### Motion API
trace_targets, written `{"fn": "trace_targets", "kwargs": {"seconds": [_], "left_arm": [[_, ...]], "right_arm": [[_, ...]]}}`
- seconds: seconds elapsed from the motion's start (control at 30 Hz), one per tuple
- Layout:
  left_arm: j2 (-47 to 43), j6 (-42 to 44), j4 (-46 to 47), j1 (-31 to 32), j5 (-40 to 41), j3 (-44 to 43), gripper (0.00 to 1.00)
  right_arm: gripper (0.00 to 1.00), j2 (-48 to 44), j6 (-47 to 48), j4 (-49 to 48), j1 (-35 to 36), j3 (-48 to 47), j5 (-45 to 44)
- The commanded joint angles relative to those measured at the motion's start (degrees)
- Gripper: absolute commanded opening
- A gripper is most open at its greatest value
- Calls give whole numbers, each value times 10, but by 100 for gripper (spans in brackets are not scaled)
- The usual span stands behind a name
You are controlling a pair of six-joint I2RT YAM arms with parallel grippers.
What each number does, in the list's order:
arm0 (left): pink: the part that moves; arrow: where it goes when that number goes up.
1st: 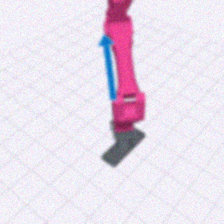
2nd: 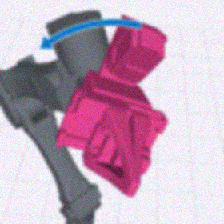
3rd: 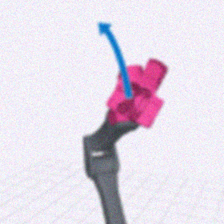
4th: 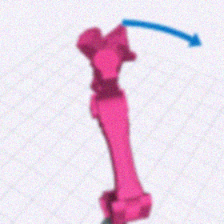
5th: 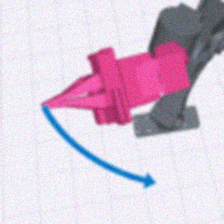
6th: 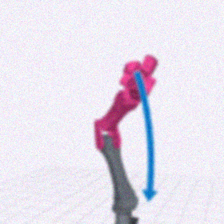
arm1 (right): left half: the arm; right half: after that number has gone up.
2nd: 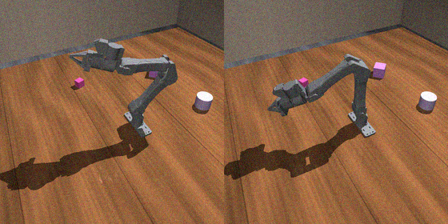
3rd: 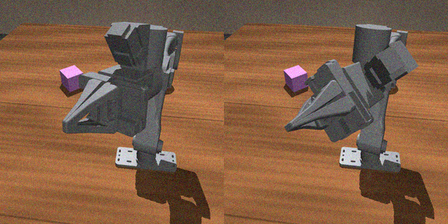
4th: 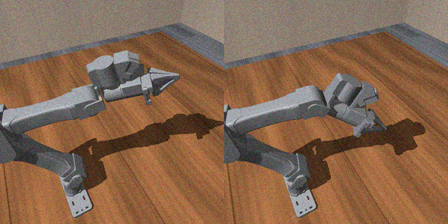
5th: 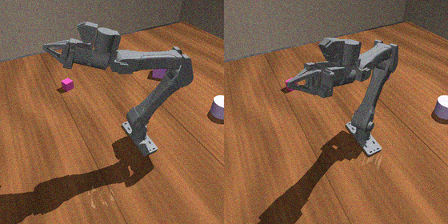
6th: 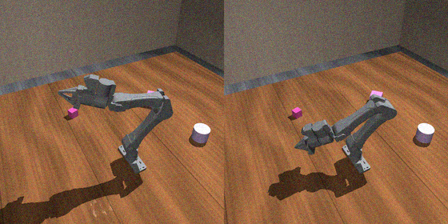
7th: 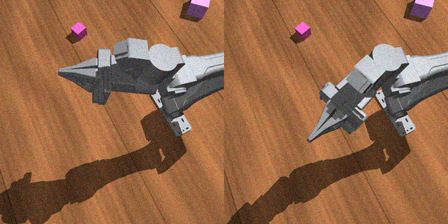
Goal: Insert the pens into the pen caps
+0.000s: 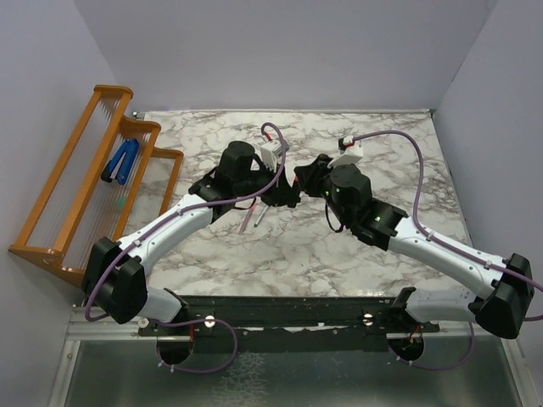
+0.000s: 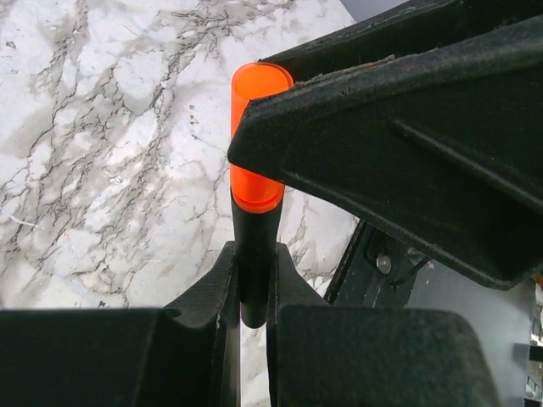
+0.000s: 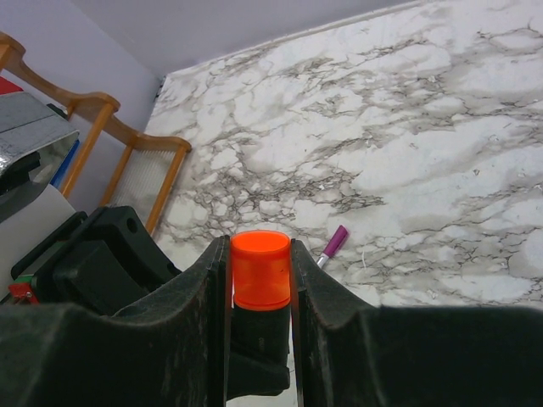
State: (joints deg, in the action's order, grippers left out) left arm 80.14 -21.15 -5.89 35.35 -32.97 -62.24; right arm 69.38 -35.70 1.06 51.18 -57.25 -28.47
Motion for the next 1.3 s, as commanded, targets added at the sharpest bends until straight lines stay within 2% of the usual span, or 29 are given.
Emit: {"fn": "trace_targets", "kwargs": {"seconds": [0.0, 0.17, 0.4, 0.63, 1.0, 1.27], "left_arm": [[-17, -4, 166, -39, 91, -58, 0], [-31, 0, 193, -40, 85, -45, 0], [-37, 37, 151, -40, 100, -68, 0], [-37, 40, 161, -41, 104, -63, 0], [-58, 49, 276, -42, 85, -11, 0], [-63, 62, 315, -45, 64, -9, 0]], "right_arm": [[1, 23, 2, 131, 52, 28, 121], [0, 25, 3, 111, 52, 40, 140], [1, 40, 46, 159, 52, 18, 126], [1, 66, 75, 197, 52, -8, 124], [1, 37, 28, 97, 52, 52, 202], [1, 31, 45, 90, 54, 59, 220]]}}
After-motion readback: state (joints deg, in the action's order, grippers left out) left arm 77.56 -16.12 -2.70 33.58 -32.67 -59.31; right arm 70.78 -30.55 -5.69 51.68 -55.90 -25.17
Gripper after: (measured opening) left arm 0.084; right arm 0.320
